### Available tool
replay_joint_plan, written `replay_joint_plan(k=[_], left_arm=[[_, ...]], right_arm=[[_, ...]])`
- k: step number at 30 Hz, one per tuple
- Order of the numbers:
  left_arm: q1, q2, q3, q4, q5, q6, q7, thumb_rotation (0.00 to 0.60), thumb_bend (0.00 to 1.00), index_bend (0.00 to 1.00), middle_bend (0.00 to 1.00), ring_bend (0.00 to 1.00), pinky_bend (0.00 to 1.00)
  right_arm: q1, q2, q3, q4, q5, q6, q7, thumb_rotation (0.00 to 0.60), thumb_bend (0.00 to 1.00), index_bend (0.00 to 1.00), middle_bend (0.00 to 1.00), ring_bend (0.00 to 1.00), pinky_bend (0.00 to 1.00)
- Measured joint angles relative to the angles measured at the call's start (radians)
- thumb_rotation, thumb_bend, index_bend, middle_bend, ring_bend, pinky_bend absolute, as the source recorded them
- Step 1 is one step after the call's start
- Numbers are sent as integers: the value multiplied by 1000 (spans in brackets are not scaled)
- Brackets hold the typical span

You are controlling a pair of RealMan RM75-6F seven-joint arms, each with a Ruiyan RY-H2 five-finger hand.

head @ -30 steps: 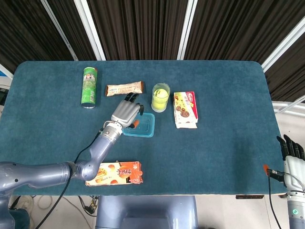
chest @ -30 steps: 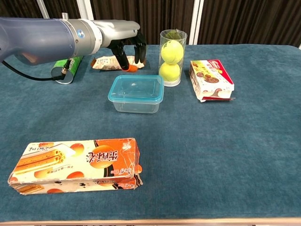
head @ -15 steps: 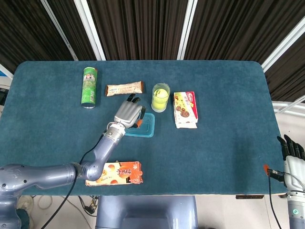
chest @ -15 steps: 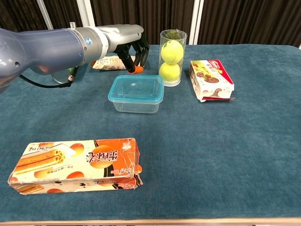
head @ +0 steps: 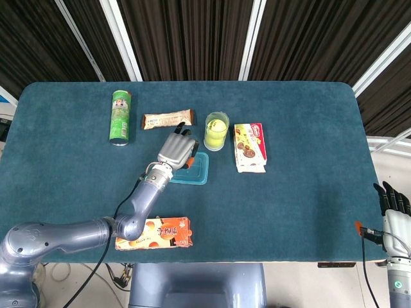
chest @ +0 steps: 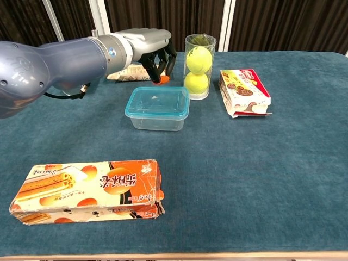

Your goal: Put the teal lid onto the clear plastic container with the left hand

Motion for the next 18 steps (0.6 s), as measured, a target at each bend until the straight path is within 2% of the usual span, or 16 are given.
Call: replay_joint_plan(k=[7,18], left_arm=[[8,-32,-5,54,47,-40,-64,600,438,659,662,171,0],[20,-111,-14,168,99,-65,-134,600,438,658,637,87,0]], right_arm=[[0,0,0,-1,3,-1,-2,600,292,100,0,0,0],[0,1,1,-3,7,-2,-4,600,292,100,0,0,0]])
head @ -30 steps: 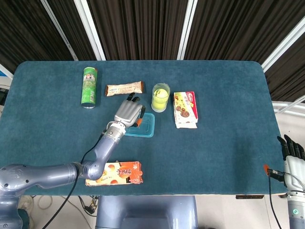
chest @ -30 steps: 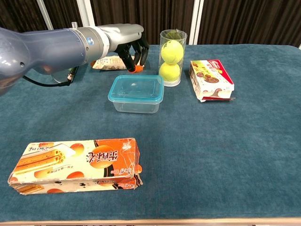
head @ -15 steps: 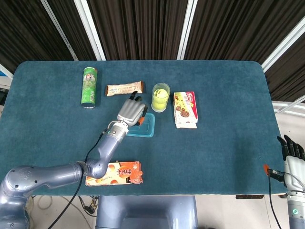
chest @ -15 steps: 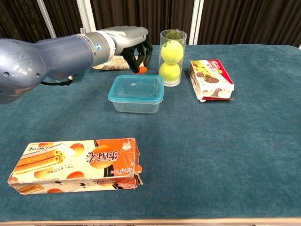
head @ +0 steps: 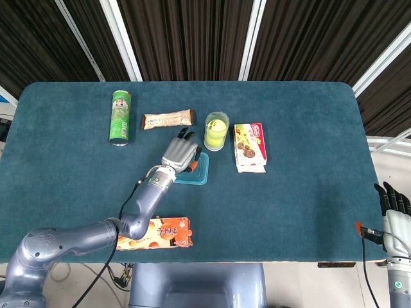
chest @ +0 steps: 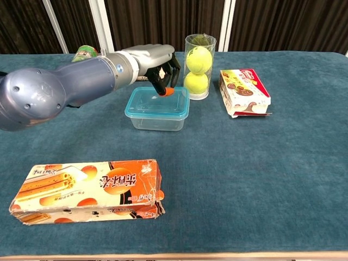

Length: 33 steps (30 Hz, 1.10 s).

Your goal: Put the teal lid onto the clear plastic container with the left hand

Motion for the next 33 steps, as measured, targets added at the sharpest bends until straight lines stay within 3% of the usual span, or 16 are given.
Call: replay_joint_plan(k=[17,26,33], left_arm=[[7,-20,-15,25,68,-44,-45,600,438,652,629,89,0],[-18,-16,-49,33,-2,-103,-23,600,437,649,619,98,0],[-54,2,-57,27,-123,-145,53,600,438,651,620,108,0]], right_arm=[[0,0,0,0,0,0,-2,600,292,100,0,0,0],[0,0,2,-1,10,-4,-2,600,292,100,0,0,0],[1,2,2,-2,13,-7,-2,600,292,100,0,0,0]])
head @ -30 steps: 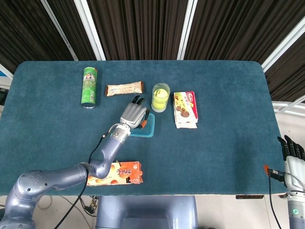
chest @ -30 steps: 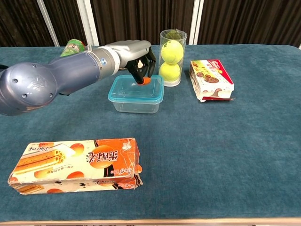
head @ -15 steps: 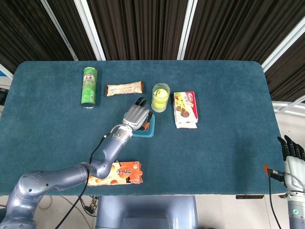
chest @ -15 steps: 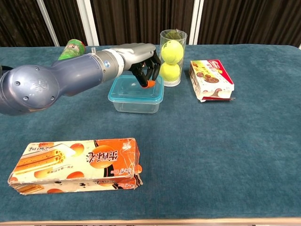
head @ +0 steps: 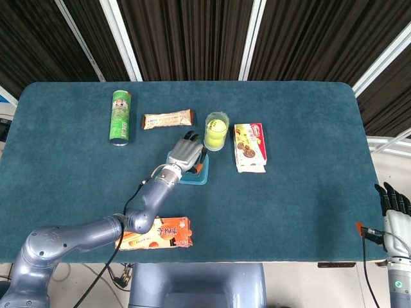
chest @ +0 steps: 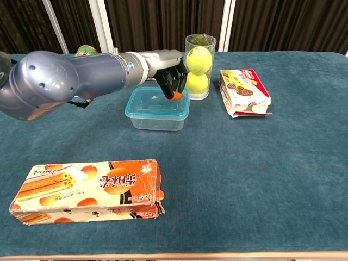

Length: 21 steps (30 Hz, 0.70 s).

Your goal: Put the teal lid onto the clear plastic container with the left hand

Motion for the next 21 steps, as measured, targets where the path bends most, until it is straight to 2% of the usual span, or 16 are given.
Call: replay_joint_plan(k=[12,21], left_arm=[[-53,11,14,17,-145,-36,71,600,438,651,618,108,0],[-67,-19,18,74,-106,-23,48,600,437,652,617,108,0]], right_arm=[[1,0,0,-2,5,-4,-3,600,291,100,0,0,0],[1,2,0,-3,9,-7,-1,600,292,100,0,0,0]])
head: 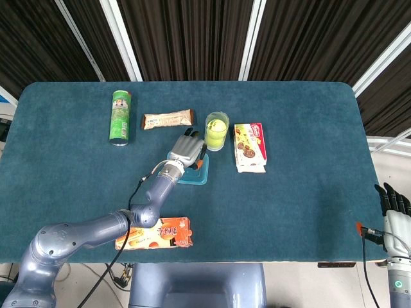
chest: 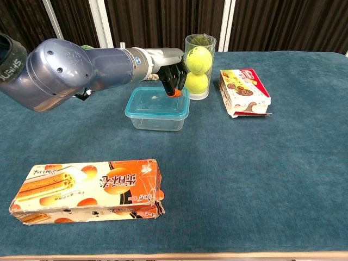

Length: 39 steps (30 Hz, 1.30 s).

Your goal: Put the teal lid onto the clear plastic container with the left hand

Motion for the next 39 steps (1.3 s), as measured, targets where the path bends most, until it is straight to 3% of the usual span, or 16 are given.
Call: replay_joint_plan(k=[39], left_arm=[[0,-76,-7,139,136,-34,-92,600,437,654,618,108,0]], right_arm=[[0,5,3,-2,11,-6,8,600,292,100,0,0,0]])
